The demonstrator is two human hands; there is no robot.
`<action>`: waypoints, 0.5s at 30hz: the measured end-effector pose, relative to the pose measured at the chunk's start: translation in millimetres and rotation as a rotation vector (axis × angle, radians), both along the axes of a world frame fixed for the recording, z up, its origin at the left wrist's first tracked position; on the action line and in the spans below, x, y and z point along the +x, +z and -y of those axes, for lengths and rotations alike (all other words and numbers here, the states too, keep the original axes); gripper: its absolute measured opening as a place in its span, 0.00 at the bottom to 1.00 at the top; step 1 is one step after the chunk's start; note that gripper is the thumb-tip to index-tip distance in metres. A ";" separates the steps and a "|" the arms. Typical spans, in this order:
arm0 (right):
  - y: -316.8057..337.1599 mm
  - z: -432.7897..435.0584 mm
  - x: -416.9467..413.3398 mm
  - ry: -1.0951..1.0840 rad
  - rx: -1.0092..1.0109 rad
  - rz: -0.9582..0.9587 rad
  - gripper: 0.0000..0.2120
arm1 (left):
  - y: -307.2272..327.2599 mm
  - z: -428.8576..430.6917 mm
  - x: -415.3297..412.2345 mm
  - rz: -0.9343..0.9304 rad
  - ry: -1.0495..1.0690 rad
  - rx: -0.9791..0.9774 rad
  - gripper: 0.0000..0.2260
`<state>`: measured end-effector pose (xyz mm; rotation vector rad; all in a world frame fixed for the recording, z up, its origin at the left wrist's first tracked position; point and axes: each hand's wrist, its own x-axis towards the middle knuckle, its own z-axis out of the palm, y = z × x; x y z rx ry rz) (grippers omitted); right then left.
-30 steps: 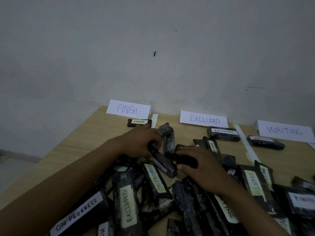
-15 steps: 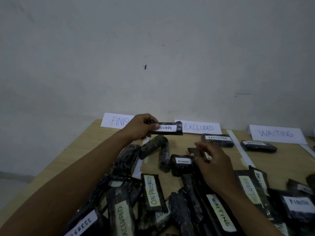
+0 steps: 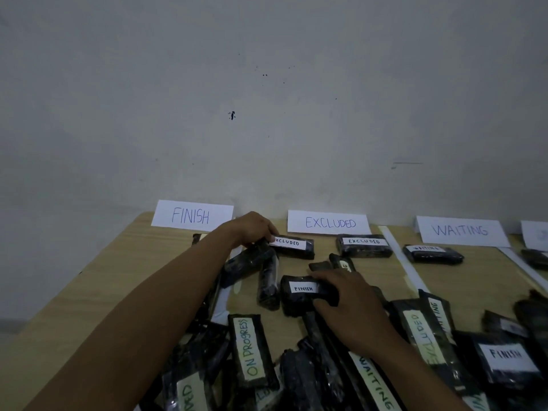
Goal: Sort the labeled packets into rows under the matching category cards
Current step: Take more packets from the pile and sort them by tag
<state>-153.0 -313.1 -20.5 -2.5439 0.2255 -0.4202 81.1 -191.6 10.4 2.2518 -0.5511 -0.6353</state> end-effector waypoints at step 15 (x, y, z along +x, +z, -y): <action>1.3 -1.5 0.3 0.030 -0.011 0.026 0.22 | -7.4 -11.6 6.1 0.203 0.108 -0.017 0.11</action>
